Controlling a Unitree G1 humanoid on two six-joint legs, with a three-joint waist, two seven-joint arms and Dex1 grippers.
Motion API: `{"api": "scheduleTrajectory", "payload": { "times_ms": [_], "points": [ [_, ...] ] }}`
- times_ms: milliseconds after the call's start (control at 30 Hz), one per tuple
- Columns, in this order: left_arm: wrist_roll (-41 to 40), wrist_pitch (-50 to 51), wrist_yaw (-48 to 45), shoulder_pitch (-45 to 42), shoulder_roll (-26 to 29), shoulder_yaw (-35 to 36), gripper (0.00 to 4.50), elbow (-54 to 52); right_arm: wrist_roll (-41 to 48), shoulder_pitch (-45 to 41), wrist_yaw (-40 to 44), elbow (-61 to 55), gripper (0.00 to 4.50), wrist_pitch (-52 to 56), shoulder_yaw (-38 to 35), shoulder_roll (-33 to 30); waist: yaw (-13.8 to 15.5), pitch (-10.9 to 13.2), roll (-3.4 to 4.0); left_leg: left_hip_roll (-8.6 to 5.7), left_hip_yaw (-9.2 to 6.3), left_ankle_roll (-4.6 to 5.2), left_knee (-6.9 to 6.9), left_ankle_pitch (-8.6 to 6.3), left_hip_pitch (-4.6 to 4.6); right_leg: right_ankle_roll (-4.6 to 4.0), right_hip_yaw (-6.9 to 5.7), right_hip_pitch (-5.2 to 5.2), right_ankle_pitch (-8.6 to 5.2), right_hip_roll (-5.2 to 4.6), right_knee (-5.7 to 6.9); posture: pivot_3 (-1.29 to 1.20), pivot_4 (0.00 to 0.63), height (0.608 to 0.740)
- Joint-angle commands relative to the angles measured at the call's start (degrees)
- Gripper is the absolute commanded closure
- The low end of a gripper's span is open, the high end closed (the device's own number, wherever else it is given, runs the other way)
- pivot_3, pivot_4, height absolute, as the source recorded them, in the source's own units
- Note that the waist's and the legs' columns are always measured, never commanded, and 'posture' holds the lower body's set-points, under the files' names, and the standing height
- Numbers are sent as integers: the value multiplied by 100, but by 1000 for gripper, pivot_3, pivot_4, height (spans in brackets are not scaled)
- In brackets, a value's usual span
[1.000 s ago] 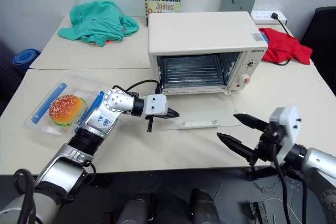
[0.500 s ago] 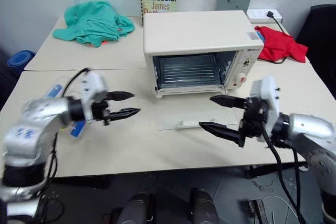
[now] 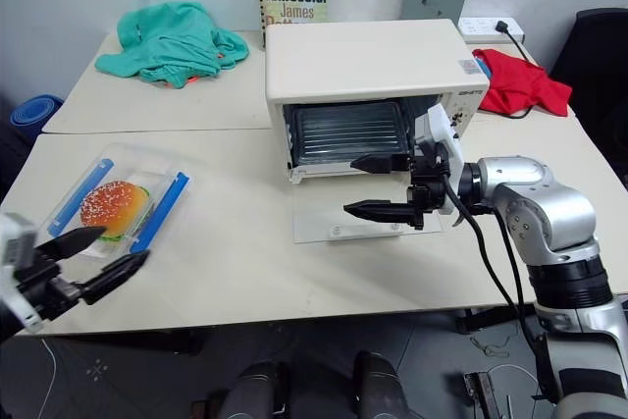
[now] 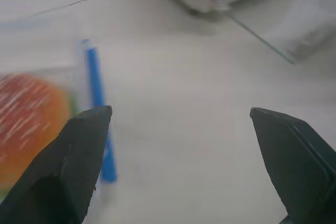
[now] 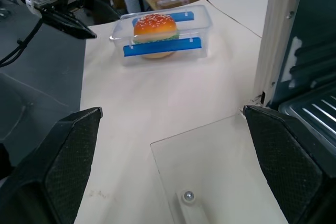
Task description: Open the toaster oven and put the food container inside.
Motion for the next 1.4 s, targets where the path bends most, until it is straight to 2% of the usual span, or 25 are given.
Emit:
{"api": "scheduleTrajectory", "payload": {
  "times_ms": [33, 200, 367, 433, 600, 800, 900, 933, 1000, 1133, 1400],
  "points": [
    [-292, 703, 396, 23, -99, 927, 23, -23, -153, -139, 229, 86, 0, -202, -3, 126, 4, 0, 0, 0, 0, 0, 0, 0, 0, 0, 0, 0, 0, -1, 1, 0, 150, 740],
    [-223, 2129, 1247, -1199, -230, 1328, 23, 317, -307, -139, 303, 115, 0, -238, 19, 339, 26, -4, -6, -2, -9, -2, 3, 1, 1, 0, -5, 4, 0, -2, 7, 0, 150, 740],
    [-248, 2172, 2935, -1682, -608, 1143, 23, 986, -294, 16, 252, -72, 0, -159, -124, 356, -18, -5, -7, 0, -6, -13, -3, -3, 5, -1, -1, 0, 0, -1, 32, 0, 150, 740],
    [-667, 2172, 3881, -2134, -790, 1320, 23, 1355, -221, 108, 205, -202, 0, -81, -232, 303, -8, -5, -8, 1, -5, -17, -5, -6, 6, -6, -1, -3, -2, 0, 46, 0, 150, 740],
    [-2102, 2172, 5937, -2582, -627, 1400, 23, 2084, -180, 274, 54, -421, 0, 58, -375, 264, -6, -11, -22, 2, -6, -16, 0, -8, 5, -5, 0, -2, -2, -7, 49, 0, 150, 740],
    [-4336, 2172, 8239, -2512, -403, 705, 23, 2796, -78, 610, -224, -847, 0, 224, -557, 279, 5, -12, -24, 1, -14, -20, 0, -10, 8, -6, 5, -3, -2, -12, 56, 0, 150, 740],
    [-6714, 509, 9981, -1187, 243, -249, 23, 2998, -41, 746, -340, -964, 0, 253, -622, 295, -19, -13, -27, 6, -27, -26, -7, -14, 21, -7, 17, -6, -3, -20, 57, 0, 150, 740],
    [-7240, -5, 10373, -847, 457, -521, 23, 3006, -33, 767, -384, -979, 0, 262, -642, 314, -30, -14, -28, 8, -15, -31, -14, -19, 39, -11, 33, -5, -5, -38, 60, 0, 150, 740],
    [-7566, -649, 10618, -466, 720, -846, 23, 2917, -16, 799, -440, -1008, 0, 270, -662, 329, -17, -13, -26, 9, 4, -23, -30, -33, 87, -36, 55, 6, -20, -82, 65, 0, 150, 740],
    [-7585, -1397, 10863, -194, 975, -1289, 23, 2926, -1, 844, -564, -1051, 0, 230, -665, 359, 16, -13, -26, -13, 13, -20, -29, -36, 91, -49, 28, 10, -28, -64, 58, 0, 150, 740],
    [-7585, -1846, 11105, -838, 1168, -2167, 23, 3590, 49, 878, -742, -1177, 0, 222, -684, 371, 17, -13, -26, -11, 15, -20, -29, -34, 84, -58, -3, 9, -33, -58, 56, 0, 150, 740]
  ]
}}
